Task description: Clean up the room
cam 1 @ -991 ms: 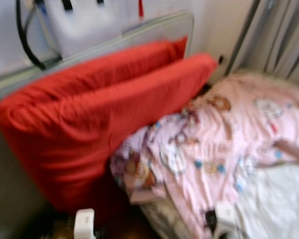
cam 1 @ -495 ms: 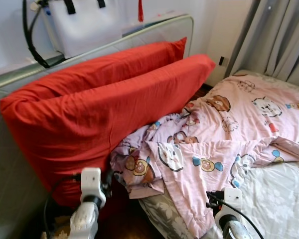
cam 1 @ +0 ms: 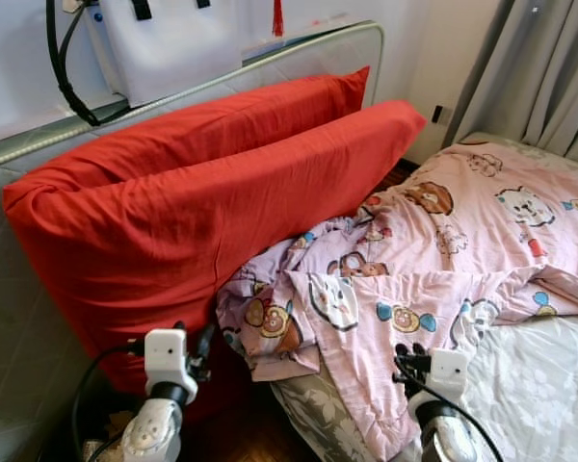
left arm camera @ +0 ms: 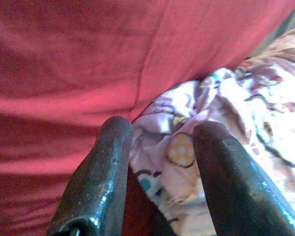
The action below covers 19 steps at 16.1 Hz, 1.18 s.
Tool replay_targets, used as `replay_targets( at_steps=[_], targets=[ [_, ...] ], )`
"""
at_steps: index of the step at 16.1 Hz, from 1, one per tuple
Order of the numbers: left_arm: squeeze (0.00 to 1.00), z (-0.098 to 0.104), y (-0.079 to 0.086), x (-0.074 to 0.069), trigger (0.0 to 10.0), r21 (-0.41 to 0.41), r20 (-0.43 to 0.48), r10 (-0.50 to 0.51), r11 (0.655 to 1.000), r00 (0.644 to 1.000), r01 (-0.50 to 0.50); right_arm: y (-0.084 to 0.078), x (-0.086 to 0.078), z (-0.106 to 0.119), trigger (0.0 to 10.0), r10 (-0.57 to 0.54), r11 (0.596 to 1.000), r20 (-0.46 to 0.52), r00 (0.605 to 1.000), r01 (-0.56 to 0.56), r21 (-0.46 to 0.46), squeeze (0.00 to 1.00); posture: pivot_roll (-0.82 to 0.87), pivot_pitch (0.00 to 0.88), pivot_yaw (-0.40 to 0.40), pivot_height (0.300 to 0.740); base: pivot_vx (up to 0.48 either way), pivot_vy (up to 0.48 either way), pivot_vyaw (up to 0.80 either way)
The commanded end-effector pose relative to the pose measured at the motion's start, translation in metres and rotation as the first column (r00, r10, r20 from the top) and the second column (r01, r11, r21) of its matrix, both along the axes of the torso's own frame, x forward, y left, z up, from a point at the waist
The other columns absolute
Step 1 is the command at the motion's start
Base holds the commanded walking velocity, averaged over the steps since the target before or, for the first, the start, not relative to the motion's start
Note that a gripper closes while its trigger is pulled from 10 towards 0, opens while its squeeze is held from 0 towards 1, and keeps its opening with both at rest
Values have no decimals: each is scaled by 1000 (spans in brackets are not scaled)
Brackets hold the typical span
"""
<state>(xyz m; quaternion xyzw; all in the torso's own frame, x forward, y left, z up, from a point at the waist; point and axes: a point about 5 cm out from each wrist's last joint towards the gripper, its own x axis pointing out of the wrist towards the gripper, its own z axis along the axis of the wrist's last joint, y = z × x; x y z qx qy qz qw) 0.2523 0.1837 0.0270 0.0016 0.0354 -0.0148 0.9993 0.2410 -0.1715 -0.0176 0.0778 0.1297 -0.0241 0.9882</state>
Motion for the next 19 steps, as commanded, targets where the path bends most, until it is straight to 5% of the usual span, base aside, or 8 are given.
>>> replay_targets(
  at_steps=[1, 6, 19],
  targets=[
    [0, 1, -2, 1, 10000, -1, -4, -13, 1000, 1000, 13, 2, 2, 2, 10000, 4, 1000, -2, 1000, -4, -9, 0, -6, 0, -7, 740, 0, 0, 0],
    [0, 8, -4, 2, 10000, -15, -8, -6, 1000, 1000, 6, 4, 10, 9, 10000, 12, 1000, 3, 1000, -12, -21, 0, -3, 9, -13, 696, 0, 0, 0],
    [0, 18, -3, 3, 10000, -13, -6, -2, 1000, 1000, 2, 12, 4, 1, 10000, 49, 999, -53, 997, -49, -3, 0, 17, 41, -8, 671, 0, 0, 0]
  ],
)
